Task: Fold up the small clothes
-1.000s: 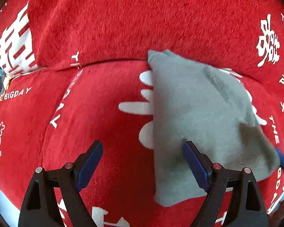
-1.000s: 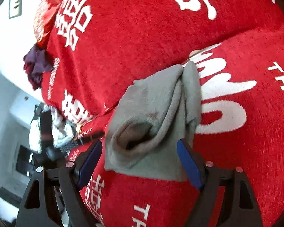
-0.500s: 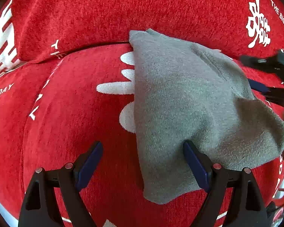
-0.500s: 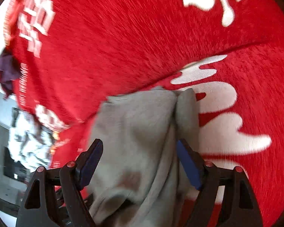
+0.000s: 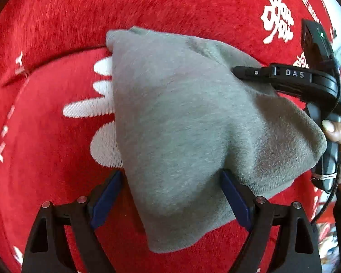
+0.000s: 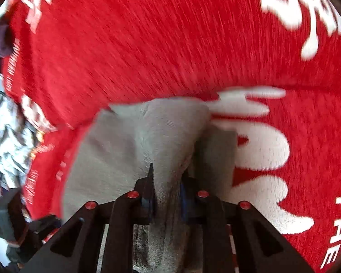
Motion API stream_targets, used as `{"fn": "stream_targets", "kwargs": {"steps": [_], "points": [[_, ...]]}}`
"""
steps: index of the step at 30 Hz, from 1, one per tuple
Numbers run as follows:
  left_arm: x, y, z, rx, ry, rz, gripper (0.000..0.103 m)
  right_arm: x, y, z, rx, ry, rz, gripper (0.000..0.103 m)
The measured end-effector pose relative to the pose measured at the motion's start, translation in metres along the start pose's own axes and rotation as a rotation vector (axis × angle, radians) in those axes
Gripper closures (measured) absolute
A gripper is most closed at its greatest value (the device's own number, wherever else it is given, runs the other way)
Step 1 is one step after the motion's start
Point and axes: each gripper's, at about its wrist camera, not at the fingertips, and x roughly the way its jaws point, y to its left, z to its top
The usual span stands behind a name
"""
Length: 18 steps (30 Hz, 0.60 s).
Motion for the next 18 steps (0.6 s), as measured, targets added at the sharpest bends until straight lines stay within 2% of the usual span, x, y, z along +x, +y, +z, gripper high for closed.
{"fn": "stream_targets", "kwargs": {"steps": [1,2,3,6,7,9,12,16,18], "points": [[-0.004,0.002,0.0,-0.016,-0.006,-0.027,0.015,-0.007,0.001,-0.002,-0.001,-0.011,0.008,0.065],[-0.006,0.006,0.001,-0.031,-0.01,-0.045,0.015,-0.017,0.001,-0.005,0.008,-0.032,0.009,0.053],[-0.008,0.01,0.002,-0.05,-0.012,-0.051,0.015,-0.026,0.001,-0.007,0.012,-0.06,0.006,0.048],[-0.017,0.028,0.005,-0.1,-0.034,-0.037,0.015,-0.074,0.003,-0.024,0.01,-0.179,0.024,0.043],[-0.019,0.032,0.004,-0.116,-0.039,-0.037,0.015,-0.09,0.007,-0.034,-0.004,-0.192,0.067,0.043],[-0.019,0.033,0.002,-0.125,-0.033,-0.038,0.015,-0.105,0.016,-0.049,-0.049,-0.18,0.112,0.043],[-0.018,0.03,-0.007,-0.074,-0.037,-0.002,0.015,-0.112,0.039,-0.078,-0.155,-0.135,0.131,0.043],[-0.028,0.024,-0.027,-0.034,-0.05,-0.007,0.015,-0.093,0.056,-0.106,-0.247,-0.063,0.091,0.043],[-0.026,0.018,-0.033,0.005,-0.048,0.038,0.015,-0.079,0.054,-0.111,-0.242,-0.038,0.077,0.043]]}}
